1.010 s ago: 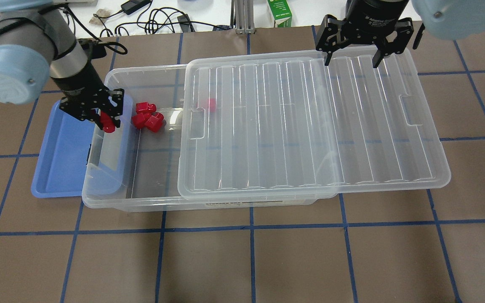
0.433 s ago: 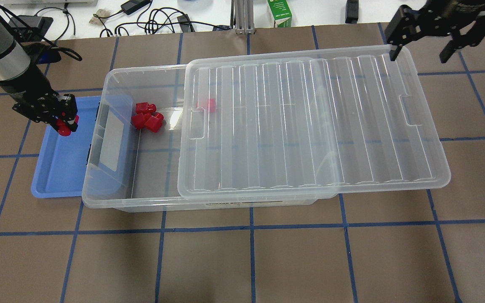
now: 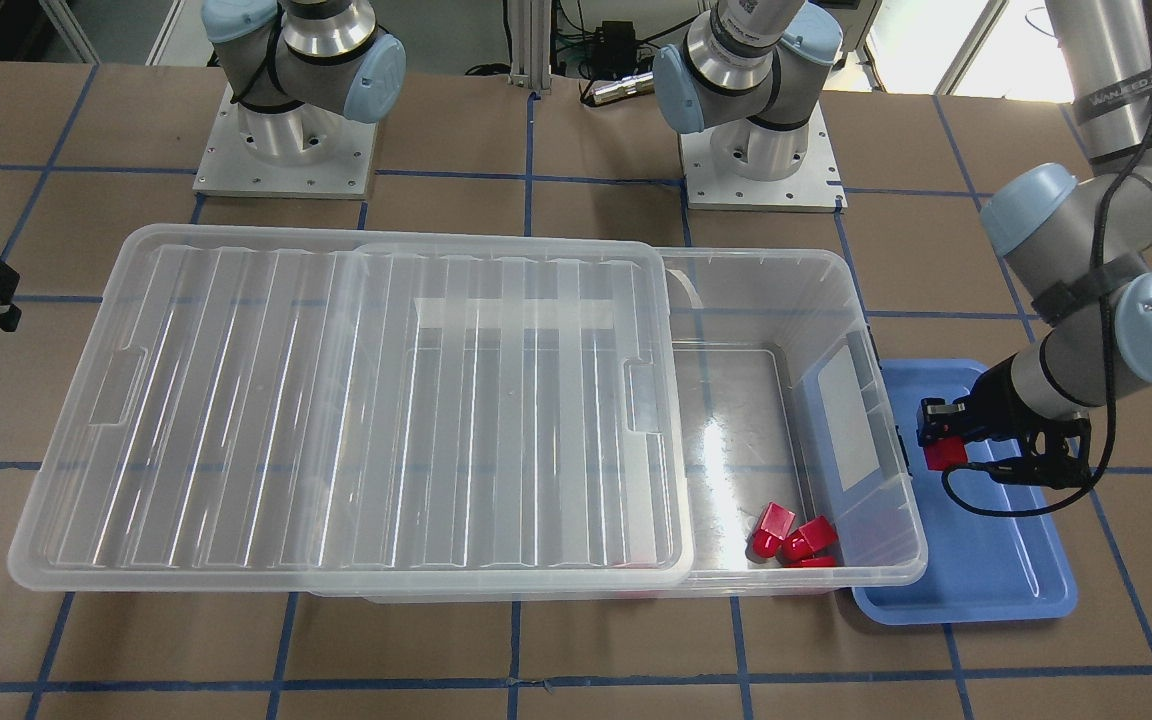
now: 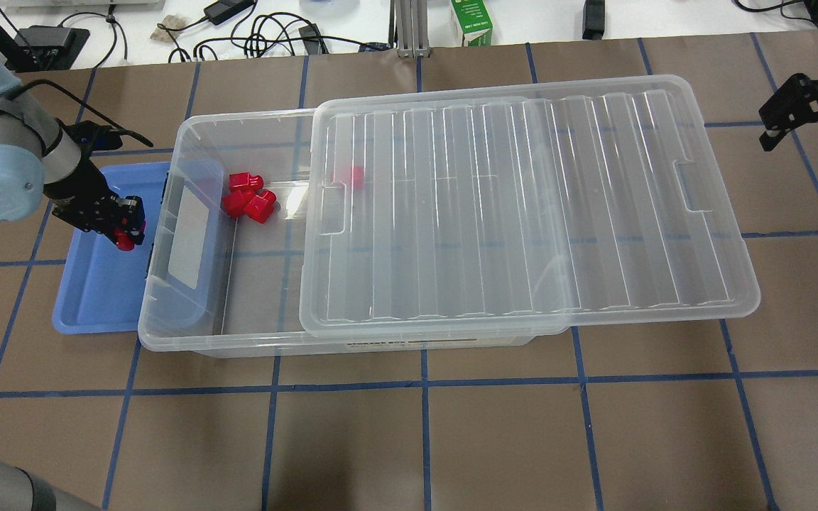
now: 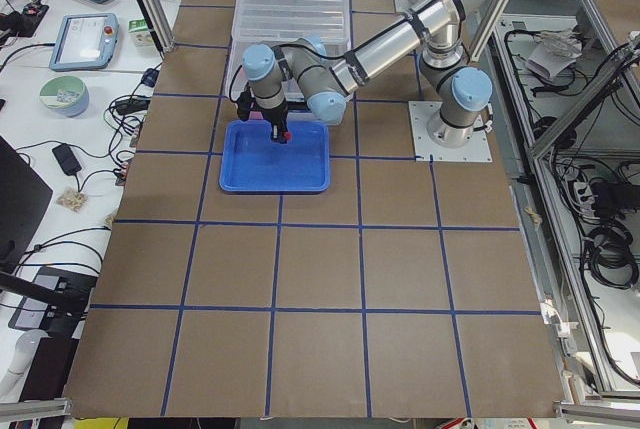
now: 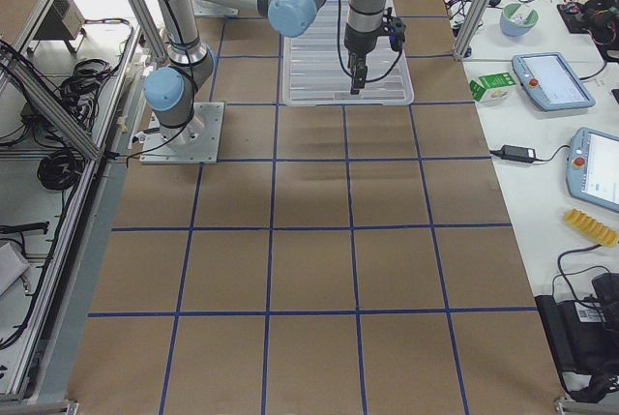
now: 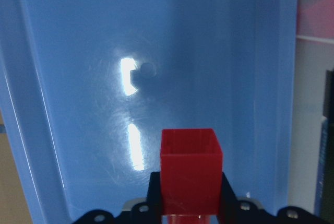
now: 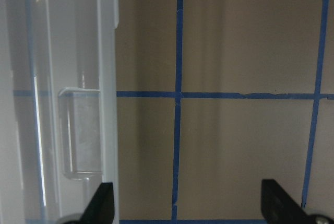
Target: Place red block in blue tray from box
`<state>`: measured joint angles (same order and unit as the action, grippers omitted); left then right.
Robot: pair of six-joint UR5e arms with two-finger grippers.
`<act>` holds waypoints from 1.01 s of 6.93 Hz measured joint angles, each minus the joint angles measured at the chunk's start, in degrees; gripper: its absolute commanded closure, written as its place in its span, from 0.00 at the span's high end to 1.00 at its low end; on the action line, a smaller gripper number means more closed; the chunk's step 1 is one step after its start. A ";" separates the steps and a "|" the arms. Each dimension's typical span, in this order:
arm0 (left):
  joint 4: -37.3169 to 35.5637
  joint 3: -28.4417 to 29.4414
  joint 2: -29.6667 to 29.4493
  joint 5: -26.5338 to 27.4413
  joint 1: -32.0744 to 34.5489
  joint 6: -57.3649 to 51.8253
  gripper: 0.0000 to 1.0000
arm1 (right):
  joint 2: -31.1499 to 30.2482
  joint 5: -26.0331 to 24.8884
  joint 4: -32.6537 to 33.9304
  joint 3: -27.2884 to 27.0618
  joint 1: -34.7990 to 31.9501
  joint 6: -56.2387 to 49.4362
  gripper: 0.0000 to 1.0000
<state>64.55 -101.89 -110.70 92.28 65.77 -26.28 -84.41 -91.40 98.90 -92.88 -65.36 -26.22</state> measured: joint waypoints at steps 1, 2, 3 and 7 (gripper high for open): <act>-2.31 -0.86 -1.44 0.99 -0.77 -0.11 0.53 | -0.21 -0.70 4.76 -4.39 0.41 -0.74 1.00; -3.48 -1.27 -2.52 1.46 -1.29 -0.04 0.55 | -0.38 -1.01 6.96 -7.48 0.49 -0.82 1.00; -3.93 -1.46 -3.11 1.66 -1.50 0.21 0.66 | -0.42 -1.10 7.84 -9.54 0.36 -0.25 1.00; 5.68 5.44 -0.04 1.93 -0.18 1.49 0.92 | -0.43 -0.13 8.82 -11.54 -0.94 1.23 1.00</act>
<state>70.22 -96.45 -110.74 94.21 65.59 -24.79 -84.84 -91.53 107.72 -104.42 -66.30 -24.99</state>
